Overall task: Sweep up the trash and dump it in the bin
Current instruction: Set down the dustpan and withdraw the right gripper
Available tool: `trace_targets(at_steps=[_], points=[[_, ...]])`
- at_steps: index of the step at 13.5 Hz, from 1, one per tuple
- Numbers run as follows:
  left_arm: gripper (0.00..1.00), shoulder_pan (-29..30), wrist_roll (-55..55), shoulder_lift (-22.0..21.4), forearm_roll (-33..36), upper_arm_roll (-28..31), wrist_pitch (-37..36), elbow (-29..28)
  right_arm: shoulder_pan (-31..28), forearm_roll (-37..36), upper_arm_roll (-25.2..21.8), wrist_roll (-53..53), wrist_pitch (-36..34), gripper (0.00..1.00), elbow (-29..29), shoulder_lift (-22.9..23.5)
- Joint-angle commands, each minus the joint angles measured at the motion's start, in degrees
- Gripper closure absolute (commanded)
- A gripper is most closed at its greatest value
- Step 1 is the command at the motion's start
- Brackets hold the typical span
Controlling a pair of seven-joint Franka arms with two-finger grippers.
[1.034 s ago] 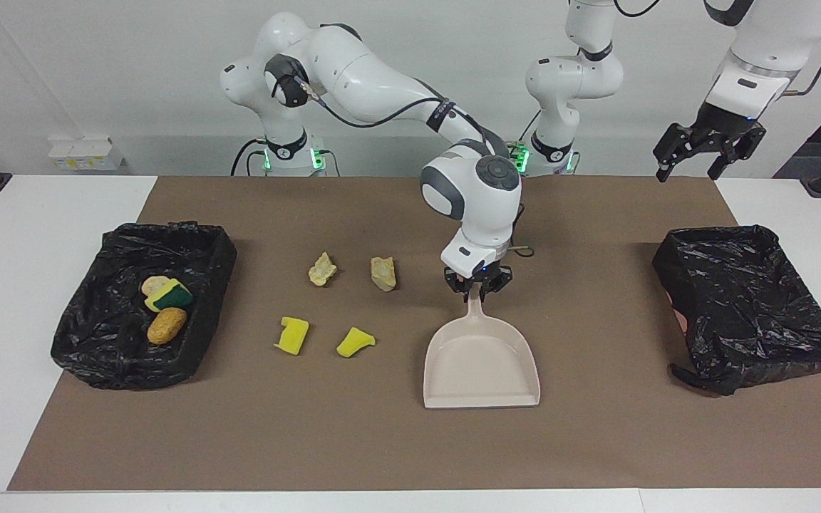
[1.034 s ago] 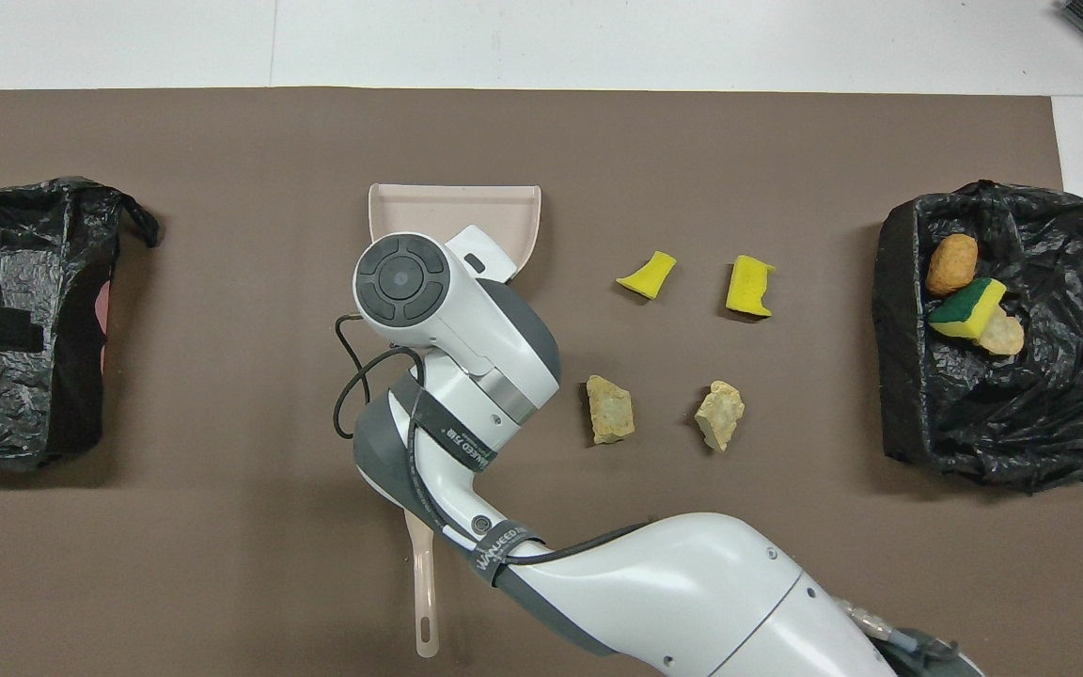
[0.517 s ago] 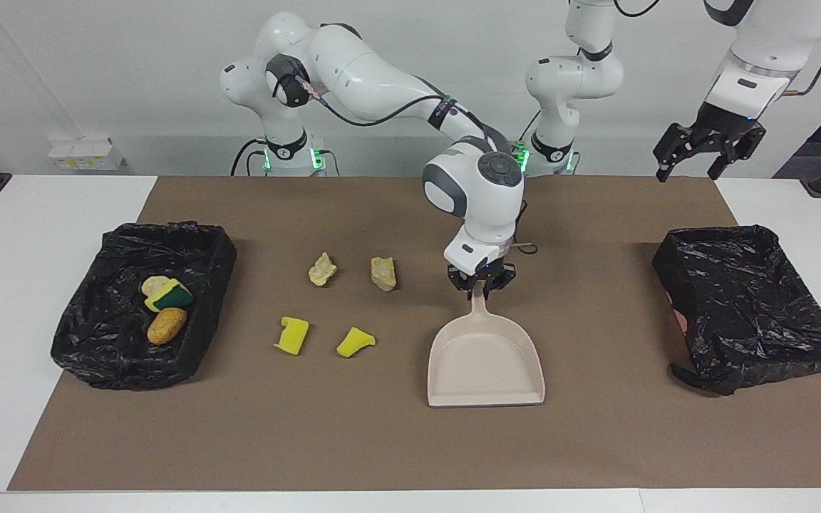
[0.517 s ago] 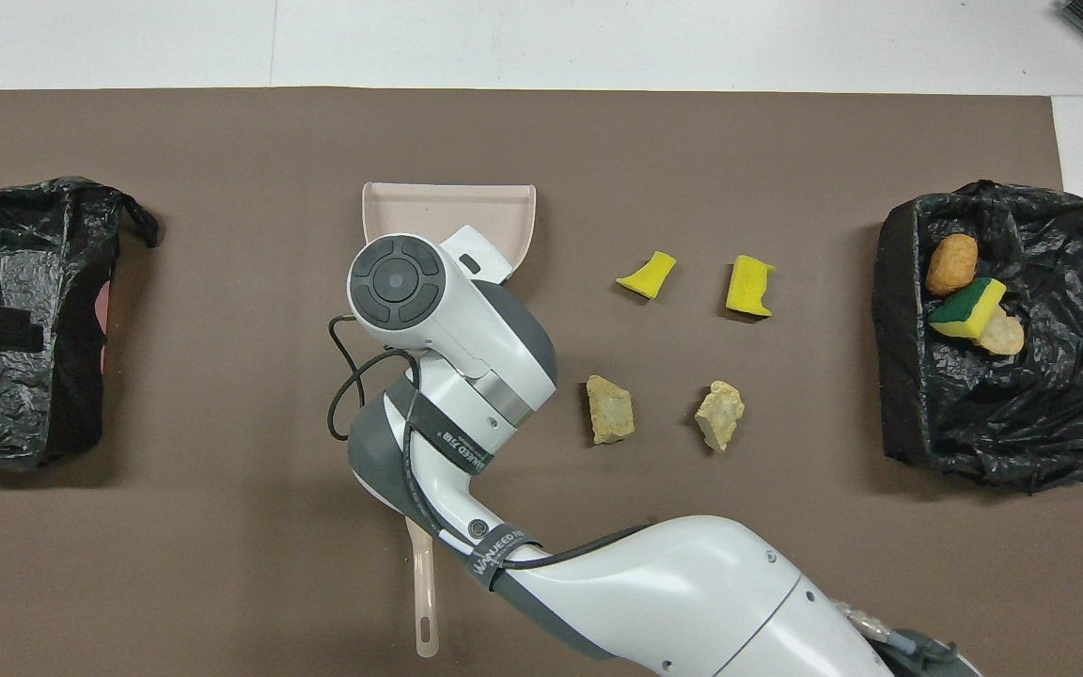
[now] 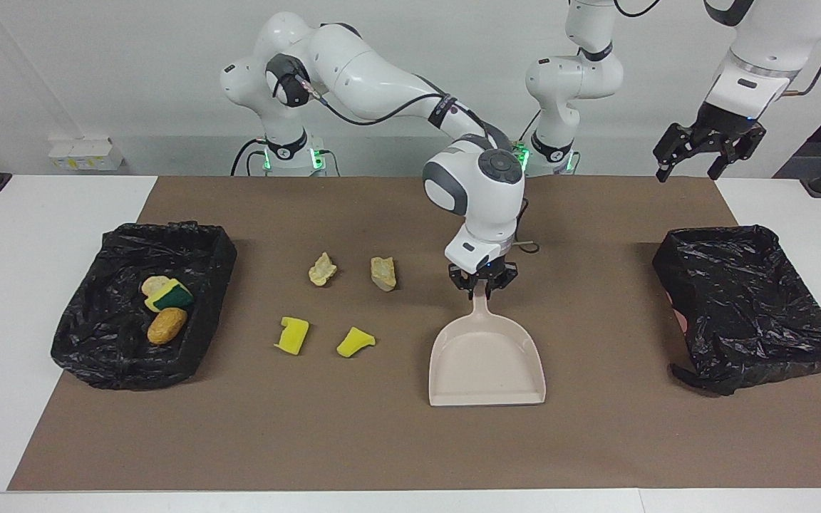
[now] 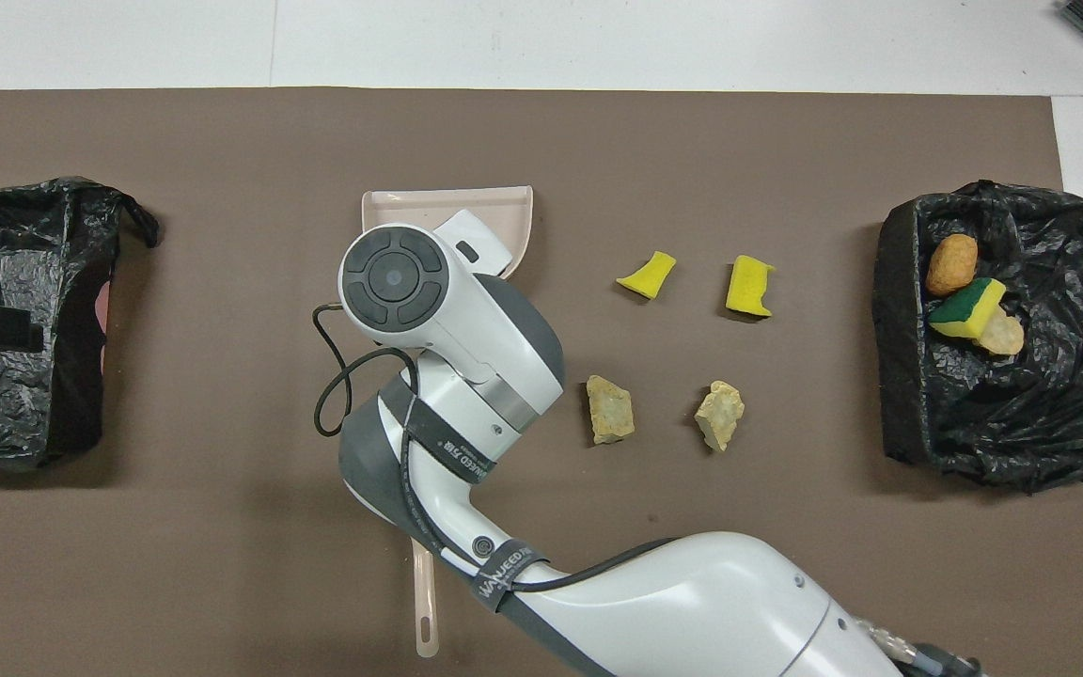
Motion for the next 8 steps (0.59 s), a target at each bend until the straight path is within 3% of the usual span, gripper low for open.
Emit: trace_targets(at_steps=[1, 5, 8], points=[[0.00, 0.61, -0.06, 0.28, 0.25, -0.29, -1.24, 1.03, -0.06, 1.94, 0.28, 1.74, -0.54, 0.35, -5.46, -5.67], [0.00, 0.61, -0.06, 0.37, 0.25, -0.29, -1.24, 1.03, 0.73, 5.11, 0.37, 2.00, -1.51, 0.28, -18.02, -16.13], [0.00, 0.61, -0.06, 0.37, 0.25, -0.29, -1.24, 1.03, 3.19, 5.11, 0.37, 2.79, -0.37, 0.20, -23.66, -19.40]])
